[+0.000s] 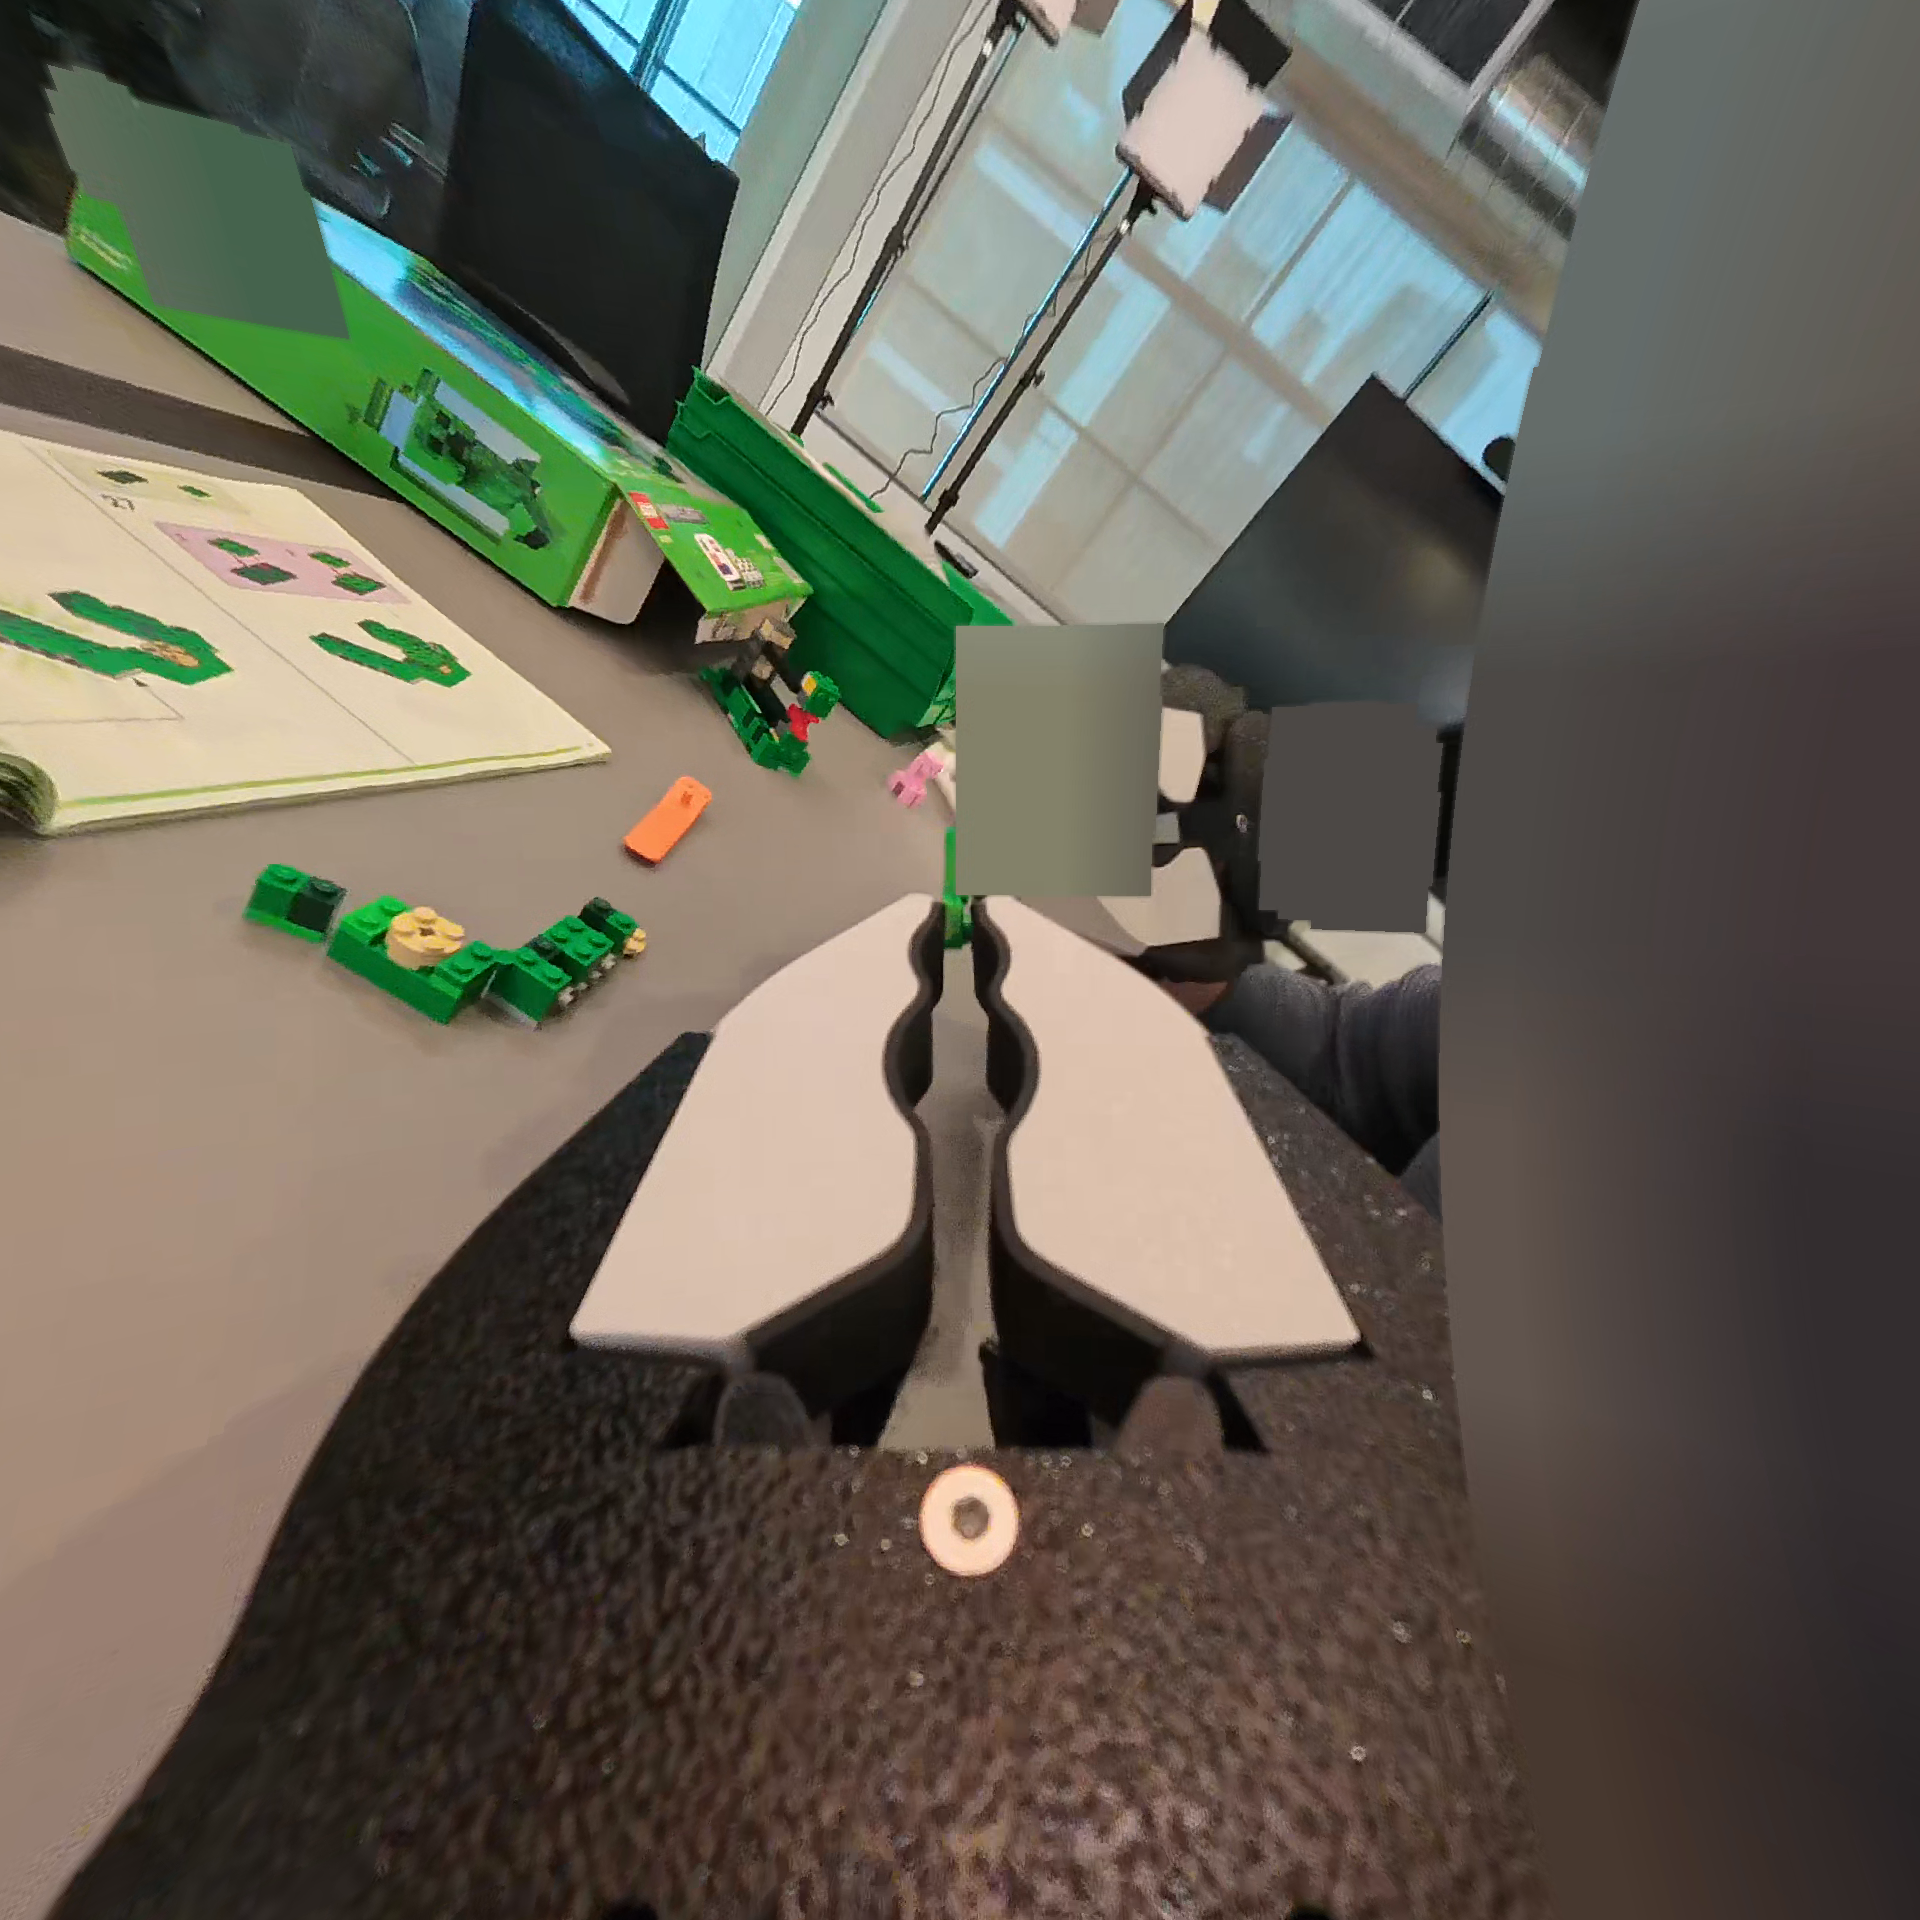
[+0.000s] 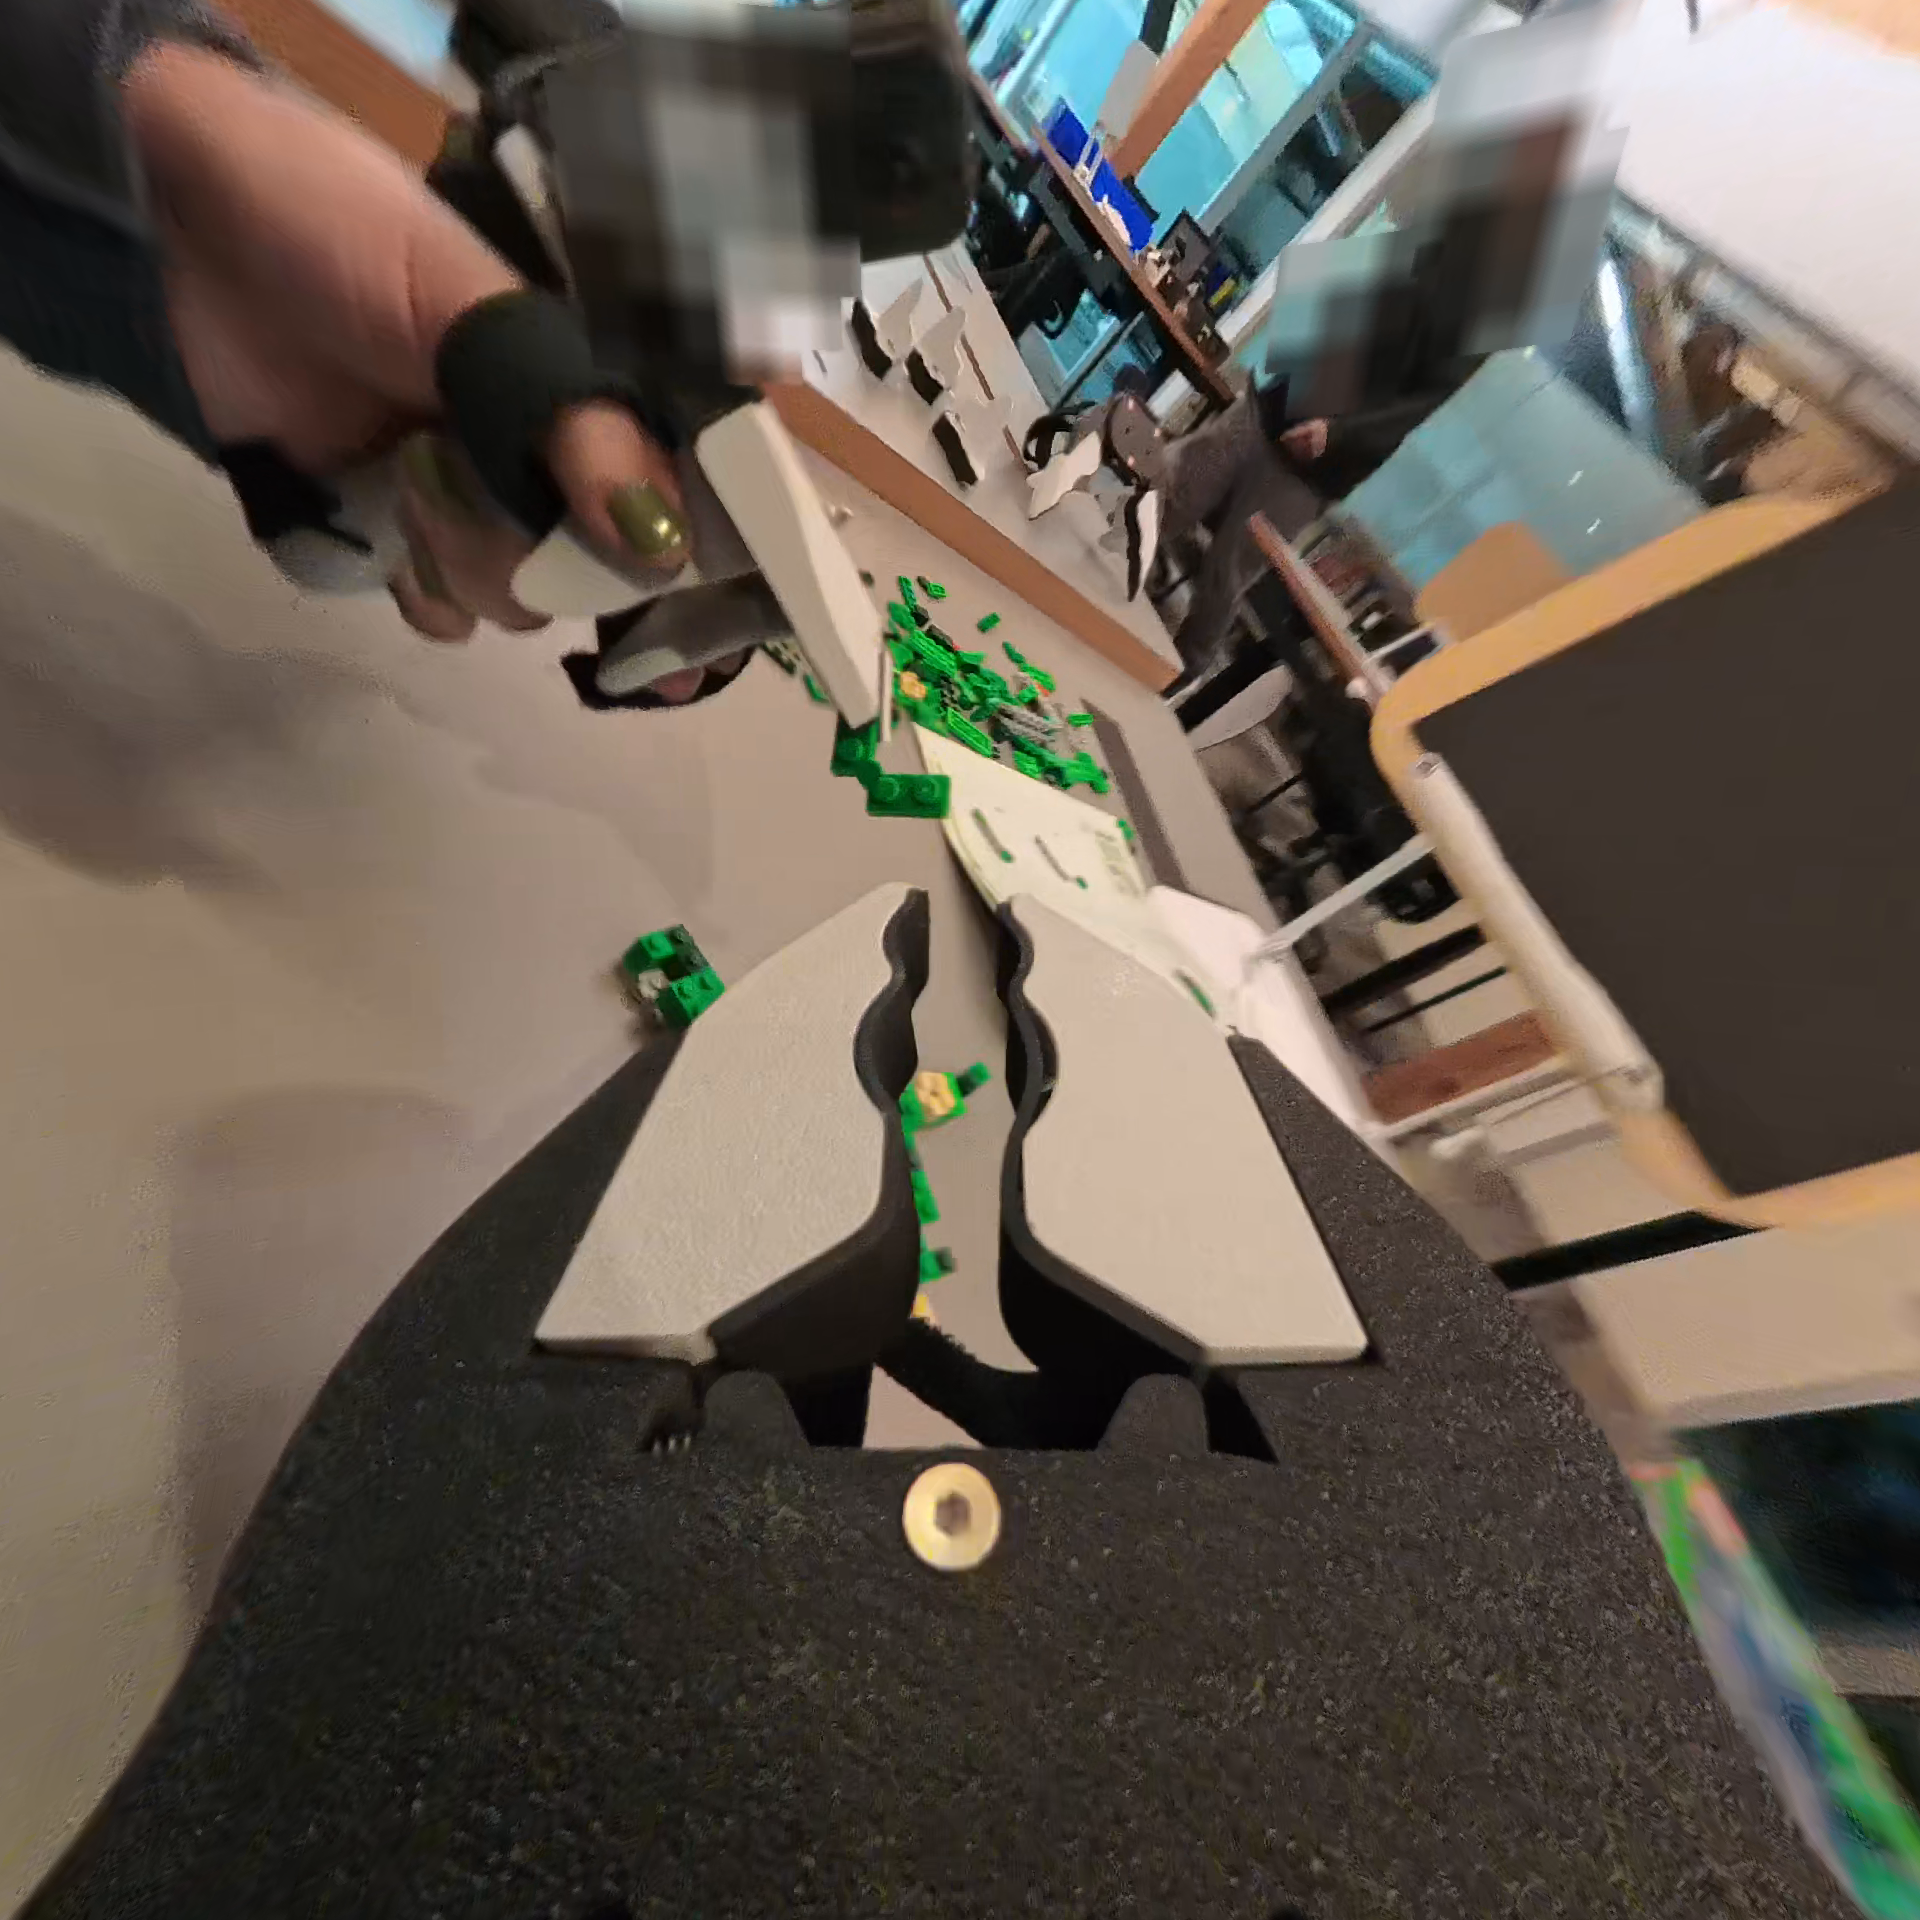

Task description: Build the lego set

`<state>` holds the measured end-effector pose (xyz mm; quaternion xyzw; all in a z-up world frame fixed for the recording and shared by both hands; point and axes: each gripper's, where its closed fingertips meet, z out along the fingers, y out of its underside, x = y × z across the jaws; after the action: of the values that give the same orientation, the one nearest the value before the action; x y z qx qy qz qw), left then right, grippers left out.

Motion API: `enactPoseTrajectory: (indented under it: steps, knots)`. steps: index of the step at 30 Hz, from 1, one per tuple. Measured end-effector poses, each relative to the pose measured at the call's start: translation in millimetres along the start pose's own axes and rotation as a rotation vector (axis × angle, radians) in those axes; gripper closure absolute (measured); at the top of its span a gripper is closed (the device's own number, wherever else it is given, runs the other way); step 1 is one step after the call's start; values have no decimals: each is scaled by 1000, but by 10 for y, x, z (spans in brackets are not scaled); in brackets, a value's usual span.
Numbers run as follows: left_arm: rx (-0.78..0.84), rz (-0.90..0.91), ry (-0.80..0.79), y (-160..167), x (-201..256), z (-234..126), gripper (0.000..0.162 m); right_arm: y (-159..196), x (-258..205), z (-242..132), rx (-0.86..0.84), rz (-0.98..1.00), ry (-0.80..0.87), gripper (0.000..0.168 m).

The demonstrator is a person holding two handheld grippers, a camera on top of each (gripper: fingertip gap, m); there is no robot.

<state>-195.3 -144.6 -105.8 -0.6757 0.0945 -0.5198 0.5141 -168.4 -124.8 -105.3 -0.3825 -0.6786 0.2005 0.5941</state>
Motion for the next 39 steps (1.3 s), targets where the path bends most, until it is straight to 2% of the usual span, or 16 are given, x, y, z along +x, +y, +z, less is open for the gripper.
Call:
enactPoseTrajectory:
  steps: [2, 5, 10, 15, 19, 21, 23, 26, 29, 31, 34, 39]
  knots:
    - [2, -32, 12, 29, -13, 8, 158, 10, 64, -12, 19, 89, 0, 154]
    - [-29, -43, 15, 92, -26, 13, 158, -5, 49, -34, 44, 50, -28, 153]
    - [-75, -63, 46, 131, 6, 17, 158, -45, -280, -37, 68, 75, -271, 150]
    - [-73, -57, 55, 141, 29, 28, 158, -11, -190, 11, 54, 175, -246, 149]
    - [-60, -59, 55, 142, 39, 37, 158, -8, -78, 11, 42, 32, -108, 151]
    - [-30, -49, 38, 112, 21, 31, 158, -23, -63, 6, 36, -18, -64, 157]
    - [6, -37, 29, 73, 13, 21, 158, 0, -92, 24, 4, 110, -105, 161]
    - [88, 3, 33, -5, 33, -1, 158, 13, -73, 44, 3, 486, -221, 162]
    - [134, 31, 32, -29, 57, -5, 158, -24, -33, 32, 66, 828, -369, 162]
    - [145, 31, 43, -29, 85, 7, 158, -66, 14, 19, 123, 954, -428, 159]
    - [126, 12, 34, 0, 71, 25, 158, -26, 77, 10, 144, 811, -337, 159]
    - [16, -33, 21, 116, 30, 65, 158, -86, -23, -69, 123, 270, -224, 148]
